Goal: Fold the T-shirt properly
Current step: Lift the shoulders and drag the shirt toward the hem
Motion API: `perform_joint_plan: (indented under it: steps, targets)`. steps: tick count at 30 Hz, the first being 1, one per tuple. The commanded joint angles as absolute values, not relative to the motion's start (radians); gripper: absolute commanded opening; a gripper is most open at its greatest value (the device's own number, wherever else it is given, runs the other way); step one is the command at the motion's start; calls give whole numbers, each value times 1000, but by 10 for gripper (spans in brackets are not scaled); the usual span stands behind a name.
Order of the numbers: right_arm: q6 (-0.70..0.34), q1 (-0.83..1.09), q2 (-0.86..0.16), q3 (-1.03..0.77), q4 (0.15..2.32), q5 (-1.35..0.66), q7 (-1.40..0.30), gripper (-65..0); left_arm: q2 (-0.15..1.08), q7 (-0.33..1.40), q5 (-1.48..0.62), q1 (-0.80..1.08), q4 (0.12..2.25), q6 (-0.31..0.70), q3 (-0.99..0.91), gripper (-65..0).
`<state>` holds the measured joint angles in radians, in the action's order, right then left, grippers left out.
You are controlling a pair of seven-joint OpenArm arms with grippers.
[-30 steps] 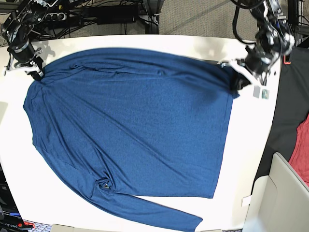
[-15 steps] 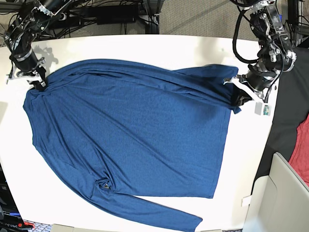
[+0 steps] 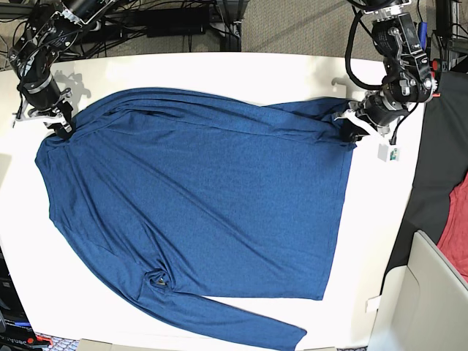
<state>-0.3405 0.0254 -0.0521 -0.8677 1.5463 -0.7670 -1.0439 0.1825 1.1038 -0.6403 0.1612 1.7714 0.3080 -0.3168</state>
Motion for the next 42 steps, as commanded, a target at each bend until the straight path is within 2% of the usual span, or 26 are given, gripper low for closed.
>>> perform_joint_plan:
  steps: [1, 8, 12, 25, 30, 34, 37, 42]
  targets:
    - [-346, 19, -67, -871, 1563, -792, -1030, -634, 197, 1092, -656, 151, 1782, 312, -318, -503]
    - [-348, 35, -67, -871, 1564, -840, -1030, -634, 203, 1090, -654, 166, 1784, 312, -328, -371]
    - [-348, 45, -67, -871, 1564, -842, -1030, -634, 231, 1090, -662, 220, 1787, 312, -328, -331]
    - [-348, 48, -68, -871, 1564, -842, -1030, -634, 194, 1079, -662, 243, 1782, 312, -318, -330]
    - [-348, 48, -71, -871, 1566, -842, -1030, -634, 176, 1073, -661, 242, 1716, 312, -294, -334]
    - [-348, 48, -74, -871, 1566, -842, -1030, -634, 179, 1030, -661, 242, 1670, 312, -239, -385]
    - [-348, 48, -74, -871, 1566, -842, -1030, -634, 180, 1012, -656, 242, 1661, 312, -200, -455]
    - [-348, 47, -74, -871, 1566, -842, -1030, -634, 180, 1032, -661, 242, 1682, 312, -216, -640]
